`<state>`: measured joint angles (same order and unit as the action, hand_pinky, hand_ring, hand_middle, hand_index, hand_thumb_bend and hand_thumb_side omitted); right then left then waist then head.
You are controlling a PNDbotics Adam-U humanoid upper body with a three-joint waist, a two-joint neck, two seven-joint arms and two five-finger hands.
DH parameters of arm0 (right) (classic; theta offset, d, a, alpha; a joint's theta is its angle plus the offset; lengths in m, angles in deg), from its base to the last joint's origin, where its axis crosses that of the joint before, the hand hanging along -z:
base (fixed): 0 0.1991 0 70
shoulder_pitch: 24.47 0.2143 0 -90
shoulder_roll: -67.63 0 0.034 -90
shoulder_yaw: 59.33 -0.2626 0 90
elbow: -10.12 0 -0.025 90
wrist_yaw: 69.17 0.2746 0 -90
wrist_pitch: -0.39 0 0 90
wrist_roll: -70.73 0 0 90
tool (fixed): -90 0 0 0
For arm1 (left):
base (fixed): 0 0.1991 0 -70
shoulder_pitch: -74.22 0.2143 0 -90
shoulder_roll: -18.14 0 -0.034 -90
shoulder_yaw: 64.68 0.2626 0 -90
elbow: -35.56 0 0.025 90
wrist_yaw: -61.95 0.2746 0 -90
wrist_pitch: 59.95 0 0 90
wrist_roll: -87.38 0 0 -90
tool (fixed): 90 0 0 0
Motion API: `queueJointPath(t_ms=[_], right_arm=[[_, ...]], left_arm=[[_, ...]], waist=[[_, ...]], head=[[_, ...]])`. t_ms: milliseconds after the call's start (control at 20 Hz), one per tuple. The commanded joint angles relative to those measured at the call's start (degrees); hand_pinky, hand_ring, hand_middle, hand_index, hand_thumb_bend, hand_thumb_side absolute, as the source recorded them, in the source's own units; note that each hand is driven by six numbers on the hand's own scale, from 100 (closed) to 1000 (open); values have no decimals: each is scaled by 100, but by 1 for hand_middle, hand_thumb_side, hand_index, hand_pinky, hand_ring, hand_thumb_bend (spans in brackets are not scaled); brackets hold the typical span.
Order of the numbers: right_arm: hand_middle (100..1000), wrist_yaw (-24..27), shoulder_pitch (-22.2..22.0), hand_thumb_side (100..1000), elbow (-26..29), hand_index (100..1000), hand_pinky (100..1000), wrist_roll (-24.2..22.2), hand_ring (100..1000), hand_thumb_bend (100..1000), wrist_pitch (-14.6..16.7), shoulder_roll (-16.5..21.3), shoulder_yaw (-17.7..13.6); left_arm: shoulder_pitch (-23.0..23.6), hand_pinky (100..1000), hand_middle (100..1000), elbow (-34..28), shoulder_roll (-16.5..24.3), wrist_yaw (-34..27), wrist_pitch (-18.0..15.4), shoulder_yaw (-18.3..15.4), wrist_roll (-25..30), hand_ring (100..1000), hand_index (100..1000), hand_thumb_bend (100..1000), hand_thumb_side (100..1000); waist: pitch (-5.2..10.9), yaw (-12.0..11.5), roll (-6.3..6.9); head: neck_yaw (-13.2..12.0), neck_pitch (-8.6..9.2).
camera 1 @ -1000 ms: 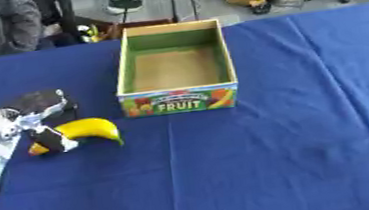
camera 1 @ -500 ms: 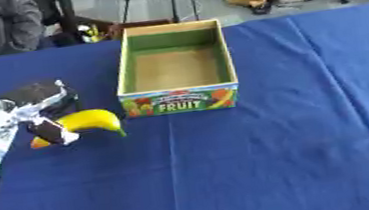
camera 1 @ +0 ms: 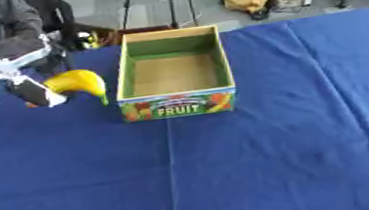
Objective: Pick up objects on the table and place them in the box.
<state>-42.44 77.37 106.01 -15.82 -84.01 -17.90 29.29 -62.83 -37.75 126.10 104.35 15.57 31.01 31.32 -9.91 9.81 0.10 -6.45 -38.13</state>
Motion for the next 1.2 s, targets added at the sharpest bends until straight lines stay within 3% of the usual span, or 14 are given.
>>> queueJointPath(t_ms=[50,600,900,1200], right_arm=[[562,12,51,622,30,643,538,-46,571,100,5,154,-1],[562,25,198,622,21,642,538,-211,572,100,-73,118,180],[562,35,273,622,17,642,539,-264,572,100,-97,70,231],[562,25,260,621,7,642,539,-257,572,100,-94,42,217]], left_arm=[[-403,501,402,250,-99,45,-46,-44,-102,431,499,211,188],[-1346,523,421,1647,-1113,1437,-413,20,-969,447,517,230,170],[-1377,536,434,2117,-1424,1986,-637,54,-1223,459,532,233,178],[-1216,563,465,2444,-1526,2349,-720,58,-1094,481,568,259,224]], waist=[[104,41,8],[70,482,70],[17,708,90],[-16,765,94]], head=[[-35,80],[-284,210],[-389,273],[-405,308]])
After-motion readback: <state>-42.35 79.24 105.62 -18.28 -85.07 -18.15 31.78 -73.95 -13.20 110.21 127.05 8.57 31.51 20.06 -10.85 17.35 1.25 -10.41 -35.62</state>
